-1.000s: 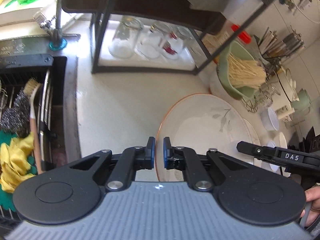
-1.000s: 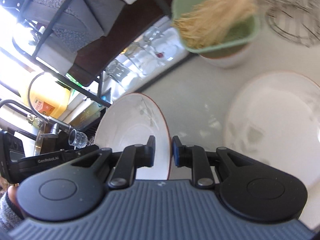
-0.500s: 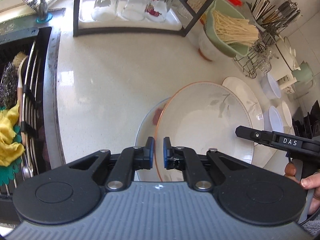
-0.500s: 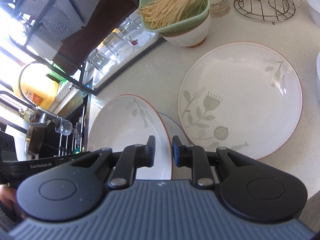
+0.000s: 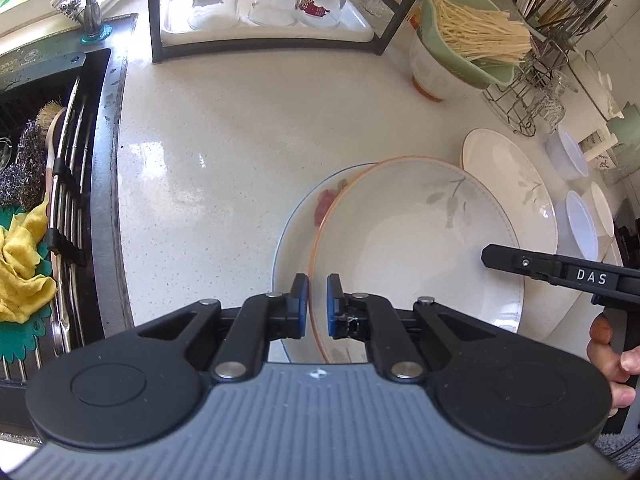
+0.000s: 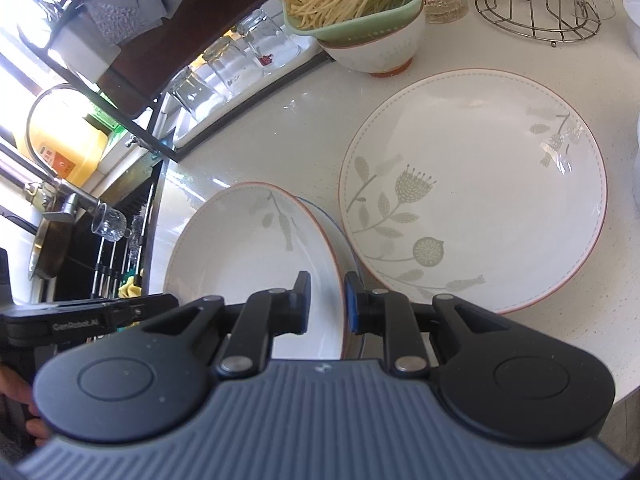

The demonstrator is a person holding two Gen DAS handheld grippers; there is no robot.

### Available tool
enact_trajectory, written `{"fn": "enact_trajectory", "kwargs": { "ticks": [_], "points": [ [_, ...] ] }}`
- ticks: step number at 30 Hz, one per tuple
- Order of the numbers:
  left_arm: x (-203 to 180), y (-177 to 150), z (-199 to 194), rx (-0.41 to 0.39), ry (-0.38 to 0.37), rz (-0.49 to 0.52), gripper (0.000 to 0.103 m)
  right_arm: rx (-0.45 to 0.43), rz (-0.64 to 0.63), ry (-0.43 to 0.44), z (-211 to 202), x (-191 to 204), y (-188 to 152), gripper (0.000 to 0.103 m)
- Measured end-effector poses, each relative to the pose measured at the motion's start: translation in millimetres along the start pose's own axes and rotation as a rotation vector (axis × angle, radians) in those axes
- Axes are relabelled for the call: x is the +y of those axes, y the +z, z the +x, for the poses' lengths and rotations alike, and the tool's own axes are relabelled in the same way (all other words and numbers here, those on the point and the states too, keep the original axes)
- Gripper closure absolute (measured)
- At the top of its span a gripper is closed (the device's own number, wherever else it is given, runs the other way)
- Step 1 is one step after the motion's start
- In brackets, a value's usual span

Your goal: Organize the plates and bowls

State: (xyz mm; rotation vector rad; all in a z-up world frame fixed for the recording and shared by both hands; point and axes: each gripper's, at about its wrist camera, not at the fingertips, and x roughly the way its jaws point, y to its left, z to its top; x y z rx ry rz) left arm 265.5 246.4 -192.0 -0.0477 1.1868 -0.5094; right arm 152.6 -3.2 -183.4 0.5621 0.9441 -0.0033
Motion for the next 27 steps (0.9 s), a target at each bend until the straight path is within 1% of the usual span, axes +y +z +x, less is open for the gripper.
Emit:
{"fn": "enact_trajectory", "kwargs": {
  "ticks": [5,8,10,12,18,20,21,24,27],
  "points": [
    [3,0,3,0.001,0.010,-0.010,0.094,0.007,-0.018,-0.005,4,3,-1,0.082],
    [1,1,2,0.002,0.031,0.013,0.094,0.018,-0.039,-0.021,8,7,-2,0.082],
    [1,1,1,0.001,0.026,0.008,0.085,0.030,-0.028,-0.021,10,7,-3,0.082],
    [1,1,1,0.000,0.017,0.002,0.081,0.032,-0.024,-0.020,12,6,-3,0.082],
    [1,2,-1,0.005,0.016,-0.011,0.079,0.043,-0.001,-0.023,14,6,-1,0.082],
    [3,2,-2,0.007,0.008,-0.027,0.077,0.045,0.014,-0.028,14,6,0,0.082],
    [4,3,-4,0.004,0.006,-0.032,0.073,0.043,0.020,-0.030,14,7,1,0.082],
    [5,6,-14,-0.026,-0.001,-0.053,0.052,0.006,0.014,-0.051,8,10,2,0.082],
    [2,9,-23,-0.046,-0.003,-0.044,0.051,-0.034,-0.003,-0.071,0,14,5,0.082]
  ]
}}
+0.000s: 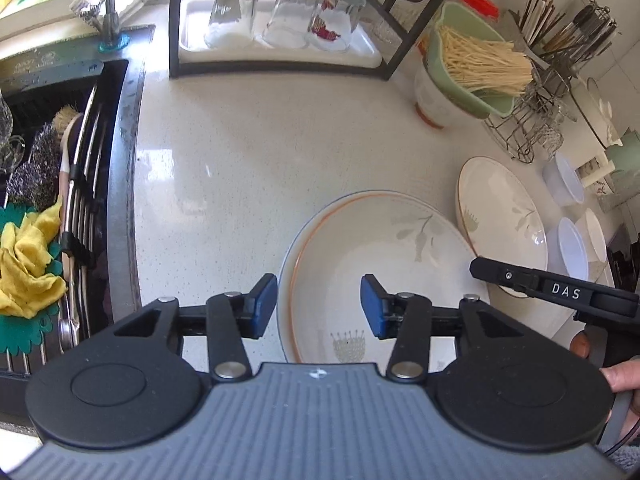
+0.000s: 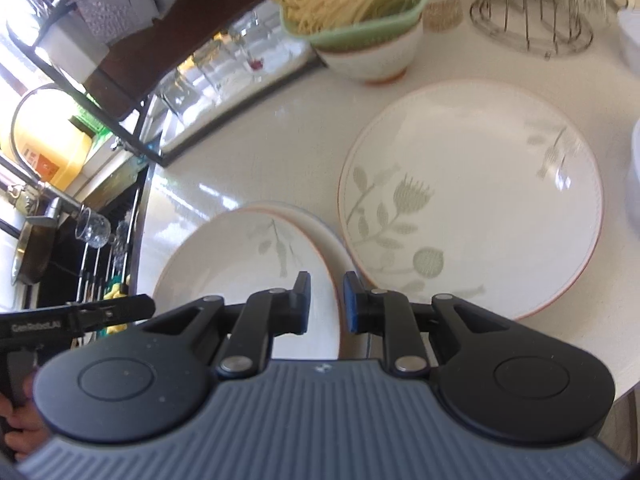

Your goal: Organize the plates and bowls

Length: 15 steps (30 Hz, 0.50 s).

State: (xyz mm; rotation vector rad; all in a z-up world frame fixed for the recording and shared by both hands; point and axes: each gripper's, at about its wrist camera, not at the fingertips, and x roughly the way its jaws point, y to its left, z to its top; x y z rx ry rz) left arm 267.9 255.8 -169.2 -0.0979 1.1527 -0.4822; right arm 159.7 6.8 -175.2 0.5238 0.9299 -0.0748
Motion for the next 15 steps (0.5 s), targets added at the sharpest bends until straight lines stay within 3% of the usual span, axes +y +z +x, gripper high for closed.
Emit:
{"fn": "enact_trajectory", "kwargs": {
  "ticks": [15],
  "points": [
    [-56,18,-65,-0.138,-0.028,0.086,0.051,-0.195,-0.135,-0.029,-68,33,18,0.082]
  ]
}}
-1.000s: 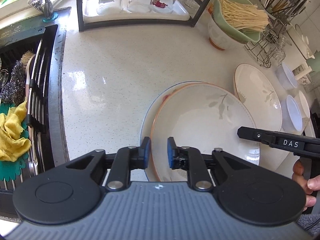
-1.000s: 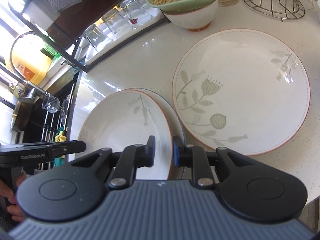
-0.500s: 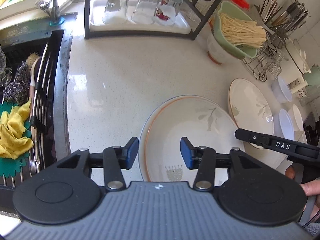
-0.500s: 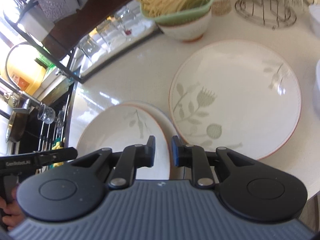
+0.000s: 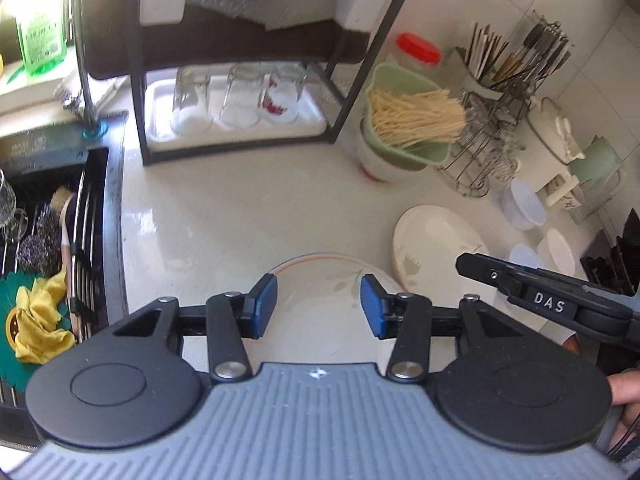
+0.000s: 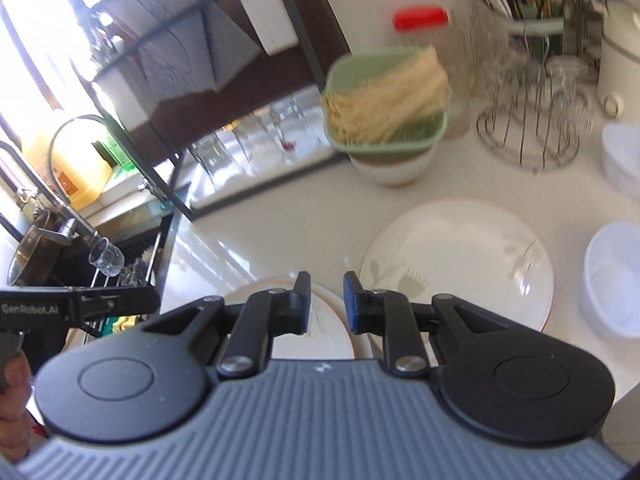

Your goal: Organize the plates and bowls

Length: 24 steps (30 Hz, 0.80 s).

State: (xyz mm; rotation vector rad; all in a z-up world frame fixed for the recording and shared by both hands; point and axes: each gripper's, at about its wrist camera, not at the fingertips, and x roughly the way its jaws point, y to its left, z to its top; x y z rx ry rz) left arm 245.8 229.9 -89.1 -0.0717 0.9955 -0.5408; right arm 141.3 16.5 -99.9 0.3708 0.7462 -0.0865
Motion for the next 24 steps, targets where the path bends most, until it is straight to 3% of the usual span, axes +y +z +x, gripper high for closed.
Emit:
{"fn": "enact_trajectory", "kwargs": {
  "ticks": [3,13,24],
  "points": [
    [-10,1,-15,-0.019,-0.030,-0.006,0.051,-0.029,-0.017,-0.020,-12,6,4,0.081],
    [-30,-5,-42,-0.081,-0.018,0.015,0.051,-0.123,-0.068,-0.047,-53,12,11,0.081],
    [-57,-7,-31,-0.072,-0.013,0.029,0.051,-0.111,-0.049,-0.074,-63,-14,7,0.081]
  ]
}}
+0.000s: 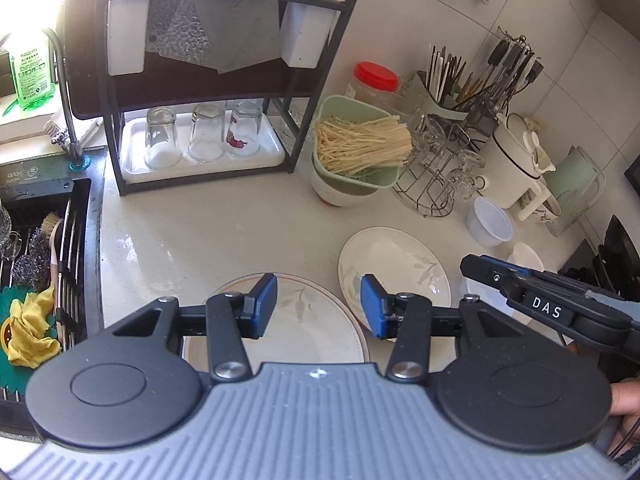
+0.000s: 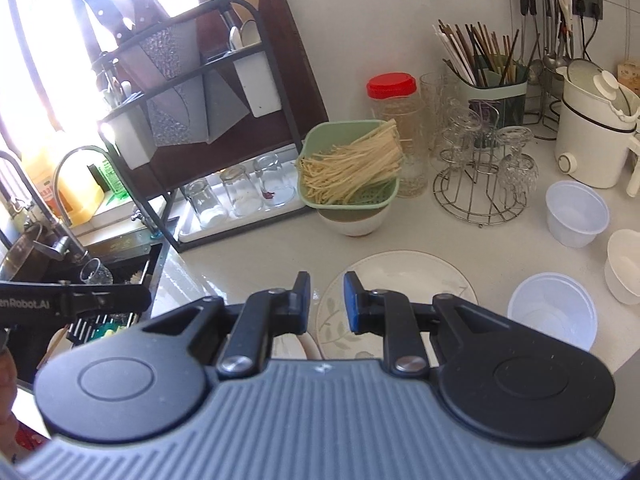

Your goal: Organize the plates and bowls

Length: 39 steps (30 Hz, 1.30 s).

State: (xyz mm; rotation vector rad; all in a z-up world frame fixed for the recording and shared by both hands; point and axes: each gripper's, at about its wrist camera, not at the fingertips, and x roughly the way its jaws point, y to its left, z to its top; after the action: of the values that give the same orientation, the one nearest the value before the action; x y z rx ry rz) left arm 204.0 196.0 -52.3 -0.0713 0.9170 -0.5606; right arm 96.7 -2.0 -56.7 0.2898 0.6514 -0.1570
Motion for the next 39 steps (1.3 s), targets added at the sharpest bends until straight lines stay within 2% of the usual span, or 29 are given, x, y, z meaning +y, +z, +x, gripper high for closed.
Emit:
{"fn": "enact_trajectory", "kwargs": {
  "ticks": [9,19,24,28,30,31,33,36,39],
  "points": [
    [-26,-6,31,0.050,0.015,0.015,0.051,0.020,0.001,-0.055,-5,-30,-12,0.081],
    [-62,-5,65,0.122,-0.017,0.090,0.051,0.039,0.062,-0.087,-11,-68,-26,0.081],
    [-66,-2,87,0.182,-0.064,0.073,0.051,0.086,0.074,-0.076,-4,-81,-32,0.081],
    [-64,5,113,0.216,-0.067,0.090,0.051,0.127,0.108,-0.055,6,-89,-39,0.081],
    [-60,10,126,0.231,-0.063,0.082,0.046,0.130,0.140,-0.048,10,-94,-41,0.080],
    [-58,12,133,0.239,-0.060,0.079,0.039,0.130,0.163,-0.022,12,-98,-42,0.080],
    [-56,16,146,0.241,-0.046,0.086,0.034,0.156,0.201,0.032,19,-105,-44,0.080],
    [-53,23,164,0.239,-0.021,0.112,0.032,0.188,0.256,0.039,28,-113,-51,0.065],
    [-50,32,181,0.236,-0.006,0.131,0.032,0.191,0.310,0.035,35,-122,-58,0.063]
  ]
}}
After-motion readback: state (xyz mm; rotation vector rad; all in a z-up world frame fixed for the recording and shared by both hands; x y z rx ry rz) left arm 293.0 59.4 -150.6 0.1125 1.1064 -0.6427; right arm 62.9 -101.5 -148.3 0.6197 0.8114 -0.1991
